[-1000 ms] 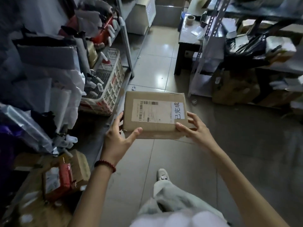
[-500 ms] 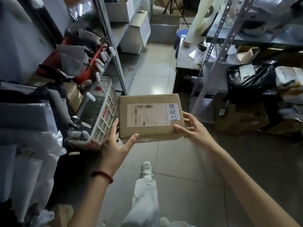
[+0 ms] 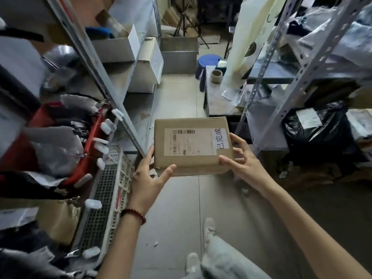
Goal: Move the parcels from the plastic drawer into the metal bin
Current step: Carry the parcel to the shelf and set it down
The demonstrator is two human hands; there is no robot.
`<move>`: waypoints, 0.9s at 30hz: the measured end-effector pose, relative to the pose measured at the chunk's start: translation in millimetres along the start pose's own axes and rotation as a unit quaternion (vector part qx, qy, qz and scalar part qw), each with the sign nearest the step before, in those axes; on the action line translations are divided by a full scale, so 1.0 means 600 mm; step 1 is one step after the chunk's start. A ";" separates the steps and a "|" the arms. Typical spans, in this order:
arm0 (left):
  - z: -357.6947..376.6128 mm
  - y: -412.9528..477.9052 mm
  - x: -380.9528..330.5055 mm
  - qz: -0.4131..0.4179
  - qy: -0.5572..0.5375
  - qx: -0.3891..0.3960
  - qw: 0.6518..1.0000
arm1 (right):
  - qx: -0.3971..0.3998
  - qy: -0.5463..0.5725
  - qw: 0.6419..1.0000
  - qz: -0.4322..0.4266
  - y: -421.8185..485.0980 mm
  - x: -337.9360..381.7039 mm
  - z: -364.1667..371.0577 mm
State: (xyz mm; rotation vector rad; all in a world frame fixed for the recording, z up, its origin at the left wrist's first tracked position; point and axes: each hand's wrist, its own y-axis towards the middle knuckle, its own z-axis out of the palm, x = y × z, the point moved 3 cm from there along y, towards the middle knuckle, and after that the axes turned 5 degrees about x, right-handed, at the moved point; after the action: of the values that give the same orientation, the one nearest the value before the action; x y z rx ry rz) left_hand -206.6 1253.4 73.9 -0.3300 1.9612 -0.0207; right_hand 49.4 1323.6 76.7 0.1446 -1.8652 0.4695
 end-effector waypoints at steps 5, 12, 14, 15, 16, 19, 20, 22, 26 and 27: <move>0.007 0.148 -0.027 -0.007 -0.005 0.006 1.000 | 0.014 -0.007 1.000 0.004 0.150 0.012 -0.037; 0.007 0.325 -0.085 -0.006 0.046 -0.042 0.998 | 0.046 0.004 0.999 -0.009 0.361 0.074 -0.091; 0.004 0.373 -0.096 -0.013 0.043 -0.056 0.997 | 0.043 0.014 0.999 -0.009 0.416 0.088 -0.101; 0.002 0.399 -0.101 -0.013 0.040 -0.064 0.997 | 0.044 0.017 0.999 -0.009 0.445 0.092 -0.104; -0.001 0.426 -0.105 -0.012 0.034 -0.071 0.997 | 0.045 0.021 0.999 -0.012 0.475 0.096 -0.106; -0.013 0.517 -0.108 -0.007 0.018 -0.075 0.997 | 0.039 0.033 0.999 -0.016 0.564 0.110 -0.107; -0.018 0.551 -0.108 -0.007 0.014 -0.071 0.997 | 0.032 0.037 0.999 -0.014 0.595 0.117 -0.107; -0.029 0.622 -0.109 -0.009 0.008 -0.064 0.998 | 0.014 0.043 0.999 -0.014 0.658 0.125 -0.110; -0.056 0.774 -0.125 0.010 0.002 -0.047 0.999 | -0.010 0.049 0.999 -0.015 0.790 0.150 -0.113; -0.064 0.810 -0.130 0.016 -0.005 -0.040 0.999 | -0.017 0.058 0.998 -0.014 0.821 0.160 -0.115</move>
State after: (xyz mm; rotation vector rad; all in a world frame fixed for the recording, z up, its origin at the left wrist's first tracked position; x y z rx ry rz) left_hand -319.9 1734.1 78.5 -0.3509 1.9610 0.0790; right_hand -83.1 1812.1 62.7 0.1176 -1.7535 0.4192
